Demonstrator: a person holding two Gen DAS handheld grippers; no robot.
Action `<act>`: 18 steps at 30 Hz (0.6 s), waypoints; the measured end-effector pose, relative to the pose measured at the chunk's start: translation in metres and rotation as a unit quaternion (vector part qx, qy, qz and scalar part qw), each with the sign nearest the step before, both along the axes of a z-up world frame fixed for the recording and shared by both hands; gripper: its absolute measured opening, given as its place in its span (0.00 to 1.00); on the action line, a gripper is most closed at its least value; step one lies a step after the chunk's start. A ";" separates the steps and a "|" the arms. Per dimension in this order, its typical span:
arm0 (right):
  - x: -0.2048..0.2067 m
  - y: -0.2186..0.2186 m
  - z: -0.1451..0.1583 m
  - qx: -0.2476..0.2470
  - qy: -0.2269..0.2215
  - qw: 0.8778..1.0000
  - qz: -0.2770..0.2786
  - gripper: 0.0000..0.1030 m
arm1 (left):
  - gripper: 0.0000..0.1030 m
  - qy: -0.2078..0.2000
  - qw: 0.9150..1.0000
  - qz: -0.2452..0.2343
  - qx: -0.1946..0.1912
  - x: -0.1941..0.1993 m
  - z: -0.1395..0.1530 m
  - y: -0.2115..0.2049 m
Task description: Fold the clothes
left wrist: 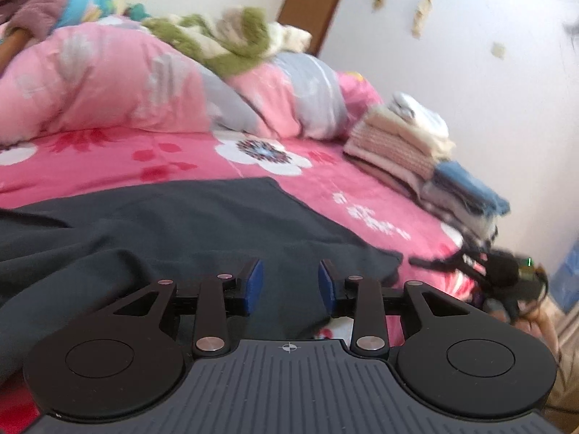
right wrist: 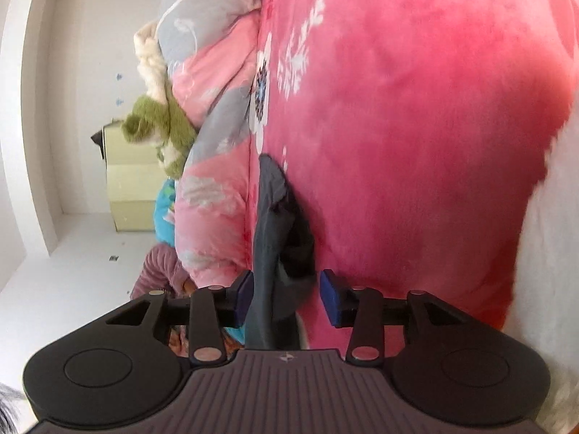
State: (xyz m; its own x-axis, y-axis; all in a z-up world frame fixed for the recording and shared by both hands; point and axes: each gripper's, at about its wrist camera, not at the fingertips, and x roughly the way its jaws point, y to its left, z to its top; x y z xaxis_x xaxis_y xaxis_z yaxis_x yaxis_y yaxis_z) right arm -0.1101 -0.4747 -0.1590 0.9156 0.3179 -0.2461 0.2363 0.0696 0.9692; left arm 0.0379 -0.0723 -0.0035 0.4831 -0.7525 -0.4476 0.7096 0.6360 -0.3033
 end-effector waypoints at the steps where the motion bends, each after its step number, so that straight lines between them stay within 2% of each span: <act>1: 0.002 -0.003 0.005 -0.018 0.001 1.000 -0.006 0.42 | 0.33 -0.002 1.000 -0.008 0.004 -0.001 -0.001 -0.007; 4: 0.009 -0.012 0.018 -0.073 0.004 0.997 -0.025 0.42 | 0.37 -0.014 0.999 -0.035 0.023 -0.003 -0.004 -0.034; 7: 0.027 -0.016 0.026 -0.111 0.008 0.994 -0.007 0.41 | 0.47 -0.038 0.996 -0.066 0.043 -0.005 -0.007 -0.062; 9: 0.041 -0.013 0.030 -0.132 0.009 0.991 0.021 0.34 | 0.55 -0.060 0.993 -0.086 0.060 -0.007 -0.009 -0.084; 10: 0.048 -0.010 0.032 -0.140 0.009 0.989 0.037 0.30 | 0.56 -0.072 0.991 -0.093 0.069 -0.007 -0.010 -0.093; 11: 0.053 -0.007 0.035 -0.150 0.003 0.988 0.046 0.15 | 0.57 -0.087 0.988 -0.099 0.078 -0.008 -0.011 -0.102; 12: 0.057 -0.004 0.040 -0.163 -0.001 0.985 0.050 0.08 | 0.57 -0.102 0.985 -0.105 0.088 -0.009 -0.011 -0.111; 14: 0.062 0.001 0.056 -0.198 -0.023 0.978 0.060 0.07 | 0.58 -0.128 0.980 -0.114 0.101 -0.010 -0.013 -0.128; 18: 0.077 0.016 0.089 -0.261 -0.075 0.957 0.104 0.07 | 0.54 -0.141 0.978 -0.114 0.101 -0.004 -0.015 -0.147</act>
State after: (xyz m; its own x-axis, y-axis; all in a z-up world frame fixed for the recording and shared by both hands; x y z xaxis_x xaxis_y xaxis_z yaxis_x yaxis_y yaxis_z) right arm -0.0328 -0.4585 -0.0702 0.8831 0.3680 -0.2910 0.0245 0.5832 0.8119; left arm 0.0344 -0.2193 -0.0189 0.4385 -0.7651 -0.4715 0.8773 0.4782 0.0398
